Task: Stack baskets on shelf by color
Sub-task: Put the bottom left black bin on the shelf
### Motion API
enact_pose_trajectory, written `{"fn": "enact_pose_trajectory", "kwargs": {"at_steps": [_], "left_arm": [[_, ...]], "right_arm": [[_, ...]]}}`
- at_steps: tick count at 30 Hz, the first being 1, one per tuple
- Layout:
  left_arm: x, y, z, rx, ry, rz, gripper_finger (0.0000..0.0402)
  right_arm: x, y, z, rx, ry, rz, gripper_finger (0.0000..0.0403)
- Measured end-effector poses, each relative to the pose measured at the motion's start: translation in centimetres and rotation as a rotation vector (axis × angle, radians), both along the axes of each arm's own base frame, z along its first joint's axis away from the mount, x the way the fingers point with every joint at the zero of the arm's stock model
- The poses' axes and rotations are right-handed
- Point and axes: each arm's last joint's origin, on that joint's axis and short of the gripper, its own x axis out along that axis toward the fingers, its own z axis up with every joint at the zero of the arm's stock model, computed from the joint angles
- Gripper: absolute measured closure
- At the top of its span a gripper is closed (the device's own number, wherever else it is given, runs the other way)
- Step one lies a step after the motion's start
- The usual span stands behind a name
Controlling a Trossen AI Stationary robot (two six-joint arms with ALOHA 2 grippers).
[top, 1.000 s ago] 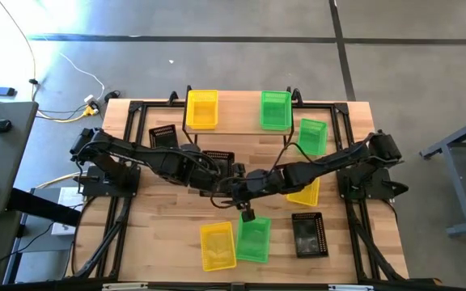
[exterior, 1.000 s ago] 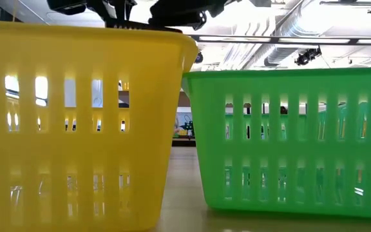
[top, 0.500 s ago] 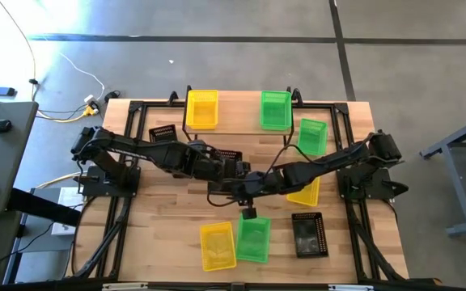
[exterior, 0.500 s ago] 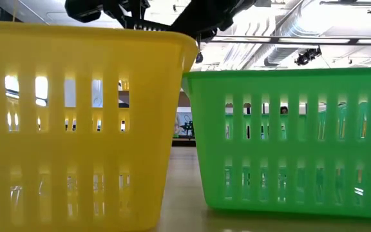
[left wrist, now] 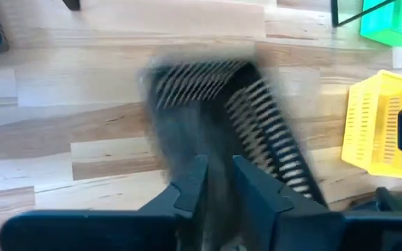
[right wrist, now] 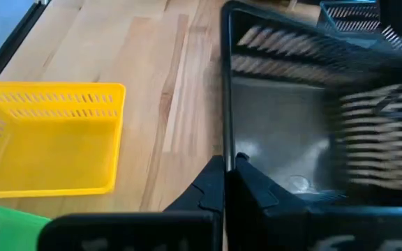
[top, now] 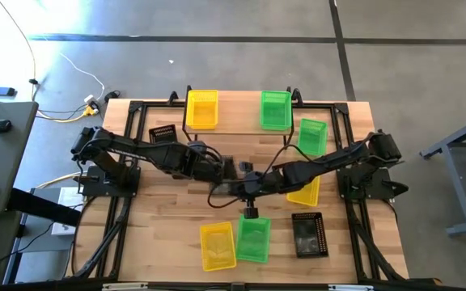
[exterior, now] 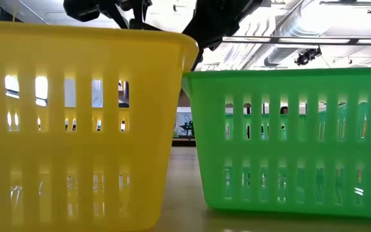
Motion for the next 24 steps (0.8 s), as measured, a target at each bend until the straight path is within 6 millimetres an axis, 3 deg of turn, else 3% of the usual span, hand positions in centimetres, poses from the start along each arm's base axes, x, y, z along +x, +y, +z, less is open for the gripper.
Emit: {"fn": "enact_pose_trajectory", "kwargs": {"at_steps": [8, 15, 24], "left_arm": [[0.0, -0.3, 0.0, 0.027, 0.035, -0.094, 0.0292], [-0.7, -0.2, 0.9, 0.086, 0.065, -0.226, 0.0285], [-3.6, 0.3, 4.3, 0.225, 0.045, -0.39, 0.0284]], "right_arm": [[-0.7, -0.1, -0.8, 0.0, 0.113, -0.021, 0.0402], [-1.3, -0.2, -1.2, 0.01, 0.181, -0.019, 0.0402], [-2.5, -0.7, 1.5, 0.025, 0.122, -0.016, 0.0402]]}}
